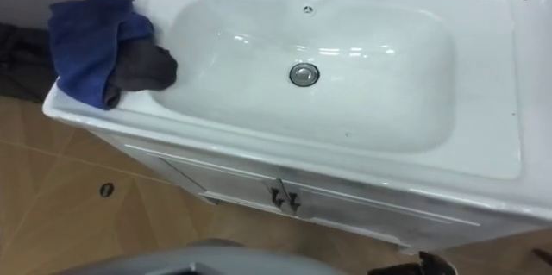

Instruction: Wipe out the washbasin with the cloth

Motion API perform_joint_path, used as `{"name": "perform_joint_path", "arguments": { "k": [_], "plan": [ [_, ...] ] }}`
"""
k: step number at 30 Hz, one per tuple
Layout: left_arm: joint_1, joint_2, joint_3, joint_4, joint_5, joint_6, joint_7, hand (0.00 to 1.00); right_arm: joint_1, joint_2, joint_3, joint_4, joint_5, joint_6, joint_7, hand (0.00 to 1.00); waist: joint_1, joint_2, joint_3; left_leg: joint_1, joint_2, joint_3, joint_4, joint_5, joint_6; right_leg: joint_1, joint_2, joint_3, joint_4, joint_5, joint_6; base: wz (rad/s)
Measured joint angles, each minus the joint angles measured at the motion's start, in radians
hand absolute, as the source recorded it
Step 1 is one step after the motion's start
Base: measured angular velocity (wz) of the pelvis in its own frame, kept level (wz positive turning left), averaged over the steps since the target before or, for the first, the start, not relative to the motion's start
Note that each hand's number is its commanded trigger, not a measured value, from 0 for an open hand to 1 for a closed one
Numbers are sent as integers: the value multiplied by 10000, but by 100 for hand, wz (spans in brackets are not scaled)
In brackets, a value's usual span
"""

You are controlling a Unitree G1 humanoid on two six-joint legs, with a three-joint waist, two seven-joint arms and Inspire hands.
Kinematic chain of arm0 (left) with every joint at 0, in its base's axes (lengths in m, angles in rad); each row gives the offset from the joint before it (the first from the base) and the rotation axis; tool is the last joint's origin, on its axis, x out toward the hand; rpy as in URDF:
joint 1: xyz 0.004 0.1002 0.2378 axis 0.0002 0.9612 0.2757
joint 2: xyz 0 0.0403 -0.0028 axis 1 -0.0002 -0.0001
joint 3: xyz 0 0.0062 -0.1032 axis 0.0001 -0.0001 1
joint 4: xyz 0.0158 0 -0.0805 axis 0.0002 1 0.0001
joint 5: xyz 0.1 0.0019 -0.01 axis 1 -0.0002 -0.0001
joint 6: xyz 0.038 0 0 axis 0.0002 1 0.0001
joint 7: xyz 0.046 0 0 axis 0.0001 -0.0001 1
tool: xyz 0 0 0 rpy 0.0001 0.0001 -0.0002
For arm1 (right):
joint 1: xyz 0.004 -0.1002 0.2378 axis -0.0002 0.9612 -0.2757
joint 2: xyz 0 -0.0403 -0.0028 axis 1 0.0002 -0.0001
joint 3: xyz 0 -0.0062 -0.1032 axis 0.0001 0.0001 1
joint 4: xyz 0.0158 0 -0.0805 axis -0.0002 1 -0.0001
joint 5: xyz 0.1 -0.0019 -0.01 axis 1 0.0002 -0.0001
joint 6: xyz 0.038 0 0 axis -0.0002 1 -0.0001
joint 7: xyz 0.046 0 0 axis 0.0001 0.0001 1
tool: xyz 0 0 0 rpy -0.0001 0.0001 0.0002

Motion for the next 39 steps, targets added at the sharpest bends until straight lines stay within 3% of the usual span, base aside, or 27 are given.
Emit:
{"name": "perform_joint_path", "arguments": {
  "k": [1, 4, 7, 10, 14, 17, 22, 25, 27, 28, 31, 34, 39],
  "plan": [
    [232, -315, -283, 459, -15, -1, -202, 0, -59, 31, 1, 29, -11, 2, 66, 0, 2, -86, -24, -45, -24, -63, 10, 5, 9, 12, -25, -134, -9, -7, 13, 29],
    [468, -659, -1253, 2113, -101, -5, -746, 0, -2, 188, 91, 233, 262, -9, 253, 0, -59, -285, 13, -56, -75, -92, 44, 21, 35, 163, -107, -395, -34, -59, 59, 30],
    [499, -1051, -1923, 3630, -110, 56, -1547, 0, -87, 281, 103, 616, 296, -18, 390, 0, -72, -502, 65, 64, -102, -64, 89, 19, 36, 332, -124, -379, -39, -97, 80, 5],
    [482, -1189, -2693, 4608, -86, 219, -2616, 0, 43, 294, 109, 679, 319, -63, 391, 0, -276, -557, 122, 59, -76, 5, 180, -87, 182, 416, -126, -400, -39, -136, 88, 3],
    [486, -1297, -3392, 4808, 286, 520, -3763, 0, 84, 305, 80, 894, 660, -109, 363, 0, -624, -549, 127, 58, -37, 111, 140, -120, 185, 408, -119, -392, -32, -145, 96, 0],
    [215, -1321, -4179, 4797, 1391, 840, -4577, 0, 104, 305, 75, 1043, 945, -197, 284, 0, -1080, -554, 127, 59, -33, 177, 150, -120, 185, 405, -110, -358, -27, -145, 96, -3],
    [-557, -1356, -4669, 4696, 3127, 1196, -5507, 0, 121, 296, 67, 1111, 972, -185, 180, 0, -1547, -587, 114, 120, 17, 837, 176, -118, 188, 302, -62, 82, 10, -141, 92, -22],
    [-679, -1363, -4672, 4593, 4136, 1356, -5919, 0, 95, 357, -48, 1101, 998, -187, 174, 0, -1740, -700, 141, 268, 37, 1234, 156, -120, 191, 262, -78, 465, 69, -140, 94, -40],
    [-794, -1356, -4810, 4585, 4319, 1502, -6083, 0, 115, 417, -110, 1008, 1110, -184, 162, 0, -1966, -775, 151, 270, 41, 1530, 157, -120, 191, 264, -106, 540, 136, -149, 109, -21],
    [-923, -1359, -4915, 4575, 4346, 1542, -6172, 0, 112, 467, -110, 921, 1217, -184, 159, 0, -2047, -838, 210, 265, 53, 1671, 154, -120, 191, 232, -107, 614, 142, -149, 109, -12],
    [-1085, -1346, -5106, 4570, 4593, 1542, -6454, 0, 104, 652, -112, 852, 1373, -190, 190, 0, -2229, -958, 267, 263, 71, 1859, 154, -130, 203, 159, -100, 787, 150, -148, 110, -16],
    [-1304, -1335, -5331, 4573, 4902, 1586, -6669, 0, 81, 747, -110, 865, 1498, -192, 191, 0, -2235, -1037, 269, 263, 170, 2042, 155, -186, 242, 53, -62, 997, 198, -130, 111, -21],
    [-1410, -1289, -5560, 4582, 5030, 1616, -6755, 0, 11, 757, -110, 898, 1653, -191, 283, 0, -2336, -978, 236, 266, 179, 2220, 157, -280, 274, -95, -30, 1237, 323, -123, 122, -13]
  ]
}}
